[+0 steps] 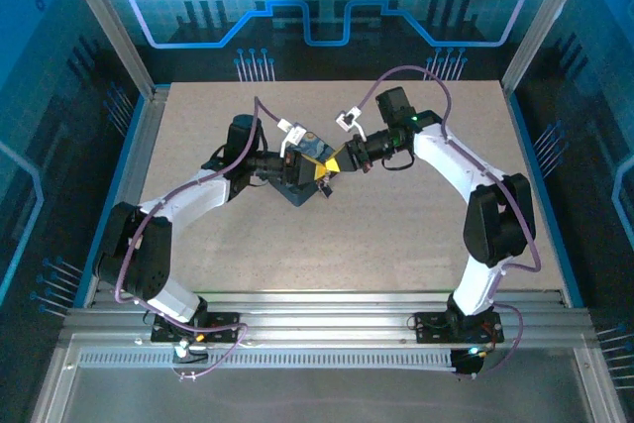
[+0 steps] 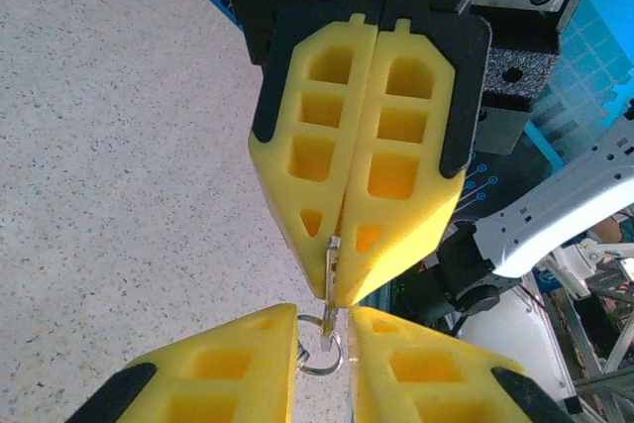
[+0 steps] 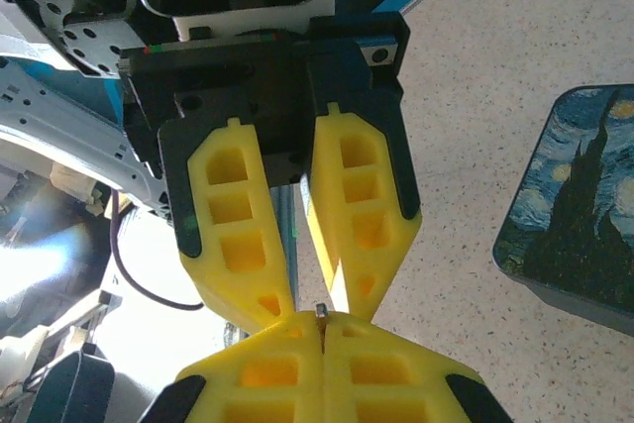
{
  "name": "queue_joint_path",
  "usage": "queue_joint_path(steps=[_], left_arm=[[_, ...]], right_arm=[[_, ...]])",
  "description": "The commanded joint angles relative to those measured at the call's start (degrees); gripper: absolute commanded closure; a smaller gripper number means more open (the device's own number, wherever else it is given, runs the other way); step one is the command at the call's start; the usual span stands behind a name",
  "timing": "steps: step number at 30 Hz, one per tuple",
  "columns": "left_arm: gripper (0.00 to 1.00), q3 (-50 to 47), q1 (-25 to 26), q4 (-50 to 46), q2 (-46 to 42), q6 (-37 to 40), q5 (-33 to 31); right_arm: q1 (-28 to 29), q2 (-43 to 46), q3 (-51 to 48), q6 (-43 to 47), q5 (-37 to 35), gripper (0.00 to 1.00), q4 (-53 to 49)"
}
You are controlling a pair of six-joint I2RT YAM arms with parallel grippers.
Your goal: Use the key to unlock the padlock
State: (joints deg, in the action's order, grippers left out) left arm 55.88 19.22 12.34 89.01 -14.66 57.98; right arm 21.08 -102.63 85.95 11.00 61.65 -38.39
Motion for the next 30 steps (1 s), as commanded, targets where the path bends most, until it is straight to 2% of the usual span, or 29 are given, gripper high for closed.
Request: queue_joint_path(steps=[1,4,13,16,19,20,23,25,28,30], left_arm=[[0.77,-0.2,-0.4,1.8,-1.0,0.2,2.0],[0.79,-0.2,-0.4,1.7,-0.9,0.4,2.2],[0.97,-0.2,-0.4,3.1,-0.5,-0.4,2.8],[1.00,-0.7,-0.6,4.7,-0.5,-1.4,2.5],[1.00,-1.6,-0.9,8.3,-0.4,-4.1,1.7],[1.00,-2.1,-1.3,10.3,-0.2,-5.7,1.5],[1.00,-4.0,-2.3,18.8,0.7,-11.7,0.8],[1.00,-5.0,-3.0,24.7,1.5,-15.9,-0.2],[1.00,-5.9,-3.4,33.6,3.5,-21.7,-1.1],[1.00,-5.9,-3.4,39.0,5.1,-25.4,-1.9]], right_arm=[[0.9,-0.8,2.0,-0.6,2.7,1.00,0.7],[0.8,-0.8,2.0,-0.6,3.2,1.00,0.8],[1.2,-1.3,2.4,-1.4,2.8,0.99,0.7],[1.1,-1.5,2.6,-2.0,2.8,0.95,1.0],[0.3,-1.7,2.4,-3.6,3.0,0.86,2.1],[-0.2,-1.5,1.7,-4.8,3.4,0.80,3.7],[-2.1,0.8,-2.7,-12.2,4.5,0.70,13.3],[-3.1,2.9,-6.1,-18.4,4.0,0.67,20.8],[-4.3,4.9,-11.6,-32.3,1.7,0.66,35.7],[-4.4,5.5,-16.1,-44.6,-2.0,0.65,49.4]])
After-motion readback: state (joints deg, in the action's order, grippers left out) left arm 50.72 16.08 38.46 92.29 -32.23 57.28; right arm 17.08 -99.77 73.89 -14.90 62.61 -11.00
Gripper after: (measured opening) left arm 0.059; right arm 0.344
